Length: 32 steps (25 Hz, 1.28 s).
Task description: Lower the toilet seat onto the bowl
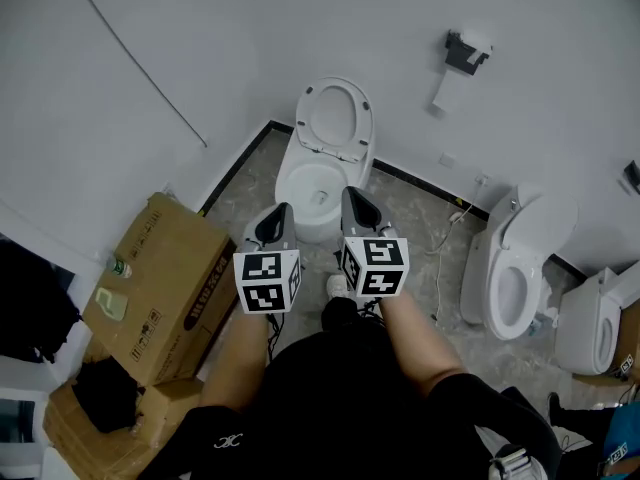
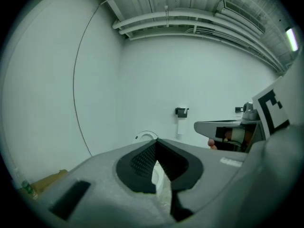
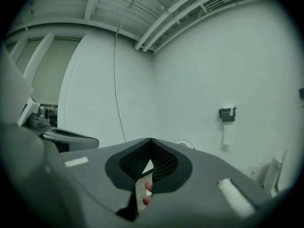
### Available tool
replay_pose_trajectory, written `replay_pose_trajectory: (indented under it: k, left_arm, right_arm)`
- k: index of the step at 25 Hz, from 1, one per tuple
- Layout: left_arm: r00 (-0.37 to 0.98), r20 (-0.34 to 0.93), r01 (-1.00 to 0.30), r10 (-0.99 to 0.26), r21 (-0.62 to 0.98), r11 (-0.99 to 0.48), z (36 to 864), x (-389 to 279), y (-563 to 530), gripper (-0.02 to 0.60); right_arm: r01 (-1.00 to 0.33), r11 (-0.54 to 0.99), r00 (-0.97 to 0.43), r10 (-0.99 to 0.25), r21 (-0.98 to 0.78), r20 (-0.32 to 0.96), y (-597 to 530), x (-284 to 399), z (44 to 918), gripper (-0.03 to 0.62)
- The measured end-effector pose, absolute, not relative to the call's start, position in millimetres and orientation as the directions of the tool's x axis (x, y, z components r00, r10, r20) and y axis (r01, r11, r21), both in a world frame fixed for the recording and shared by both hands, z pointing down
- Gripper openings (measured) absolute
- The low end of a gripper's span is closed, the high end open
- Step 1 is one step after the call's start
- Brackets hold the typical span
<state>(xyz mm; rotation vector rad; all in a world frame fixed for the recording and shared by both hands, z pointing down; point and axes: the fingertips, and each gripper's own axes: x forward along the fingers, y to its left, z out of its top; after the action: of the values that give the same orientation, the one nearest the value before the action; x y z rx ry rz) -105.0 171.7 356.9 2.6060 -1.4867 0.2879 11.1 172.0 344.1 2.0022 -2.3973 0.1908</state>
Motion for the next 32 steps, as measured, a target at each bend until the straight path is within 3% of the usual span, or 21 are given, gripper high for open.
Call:
replay_pose_trajectory:
  k: [32]
  left_arm:
    - [0.466, 0.316, -0.882, -0.827, 0.085, -0.464, 367, 0, -135, 0.009]
  right_arm:
    - [-0.971, 0.218, -0.233, -0.953, -0.095, 0.192, -156, 123, 369, 0.009]
